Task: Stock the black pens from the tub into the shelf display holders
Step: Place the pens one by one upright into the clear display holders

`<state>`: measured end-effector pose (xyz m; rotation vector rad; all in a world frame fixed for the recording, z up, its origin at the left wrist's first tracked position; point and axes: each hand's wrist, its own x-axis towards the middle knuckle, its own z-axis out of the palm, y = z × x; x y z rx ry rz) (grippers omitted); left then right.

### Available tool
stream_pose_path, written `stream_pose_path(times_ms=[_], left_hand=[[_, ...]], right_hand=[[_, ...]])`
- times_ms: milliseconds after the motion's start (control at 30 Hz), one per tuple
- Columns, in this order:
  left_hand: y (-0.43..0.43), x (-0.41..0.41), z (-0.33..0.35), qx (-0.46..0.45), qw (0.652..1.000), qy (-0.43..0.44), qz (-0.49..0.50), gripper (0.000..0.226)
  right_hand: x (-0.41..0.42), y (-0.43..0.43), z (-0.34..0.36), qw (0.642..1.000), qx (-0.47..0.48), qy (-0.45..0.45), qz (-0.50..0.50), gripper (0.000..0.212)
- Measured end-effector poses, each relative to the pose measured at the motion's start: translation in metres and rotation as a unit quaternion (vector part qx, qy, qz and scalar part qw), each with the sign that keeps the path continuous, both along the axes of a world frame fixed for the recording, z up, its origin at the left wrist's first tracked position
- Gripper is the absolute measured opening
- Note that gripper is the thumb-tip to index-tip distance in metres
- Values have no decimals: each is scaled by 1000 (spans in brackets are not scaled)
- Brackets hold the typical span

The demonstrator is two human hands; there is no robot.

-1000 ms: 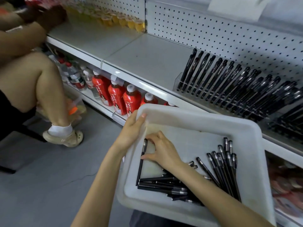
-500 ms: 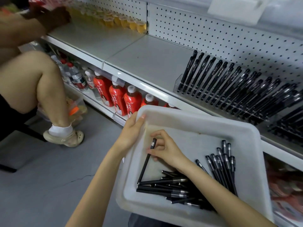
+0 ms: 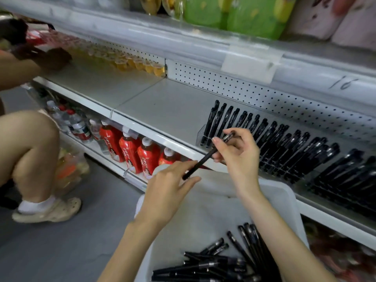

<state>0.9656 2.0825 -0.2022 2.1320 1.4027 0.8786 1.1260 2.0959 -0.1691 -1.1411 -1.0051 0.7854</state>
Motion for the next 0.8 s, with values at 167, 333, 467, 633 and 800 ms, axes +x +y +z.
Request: stream_pose_path(times_ms=[167,333,467,633,800], left_hand=[[11,13,-5,-9,999,-53,3,25],[28,21,-3,-33,998,-57,-21,19],[49,27,4,-13,999,-32,19,24],[81,31,4,28,993,110,32,46],[107,35,-6,-4,975,221,-8,58]], right_hand=[[6,1,7,1000,11,-7,21,26],[20,8,10,999,22,-15,26,32],[34,20,16,994,69,-86,-29,33],[53,41,16,976,76,-180,-100,32],[53,51,2,959,54,-265,-90,37]])
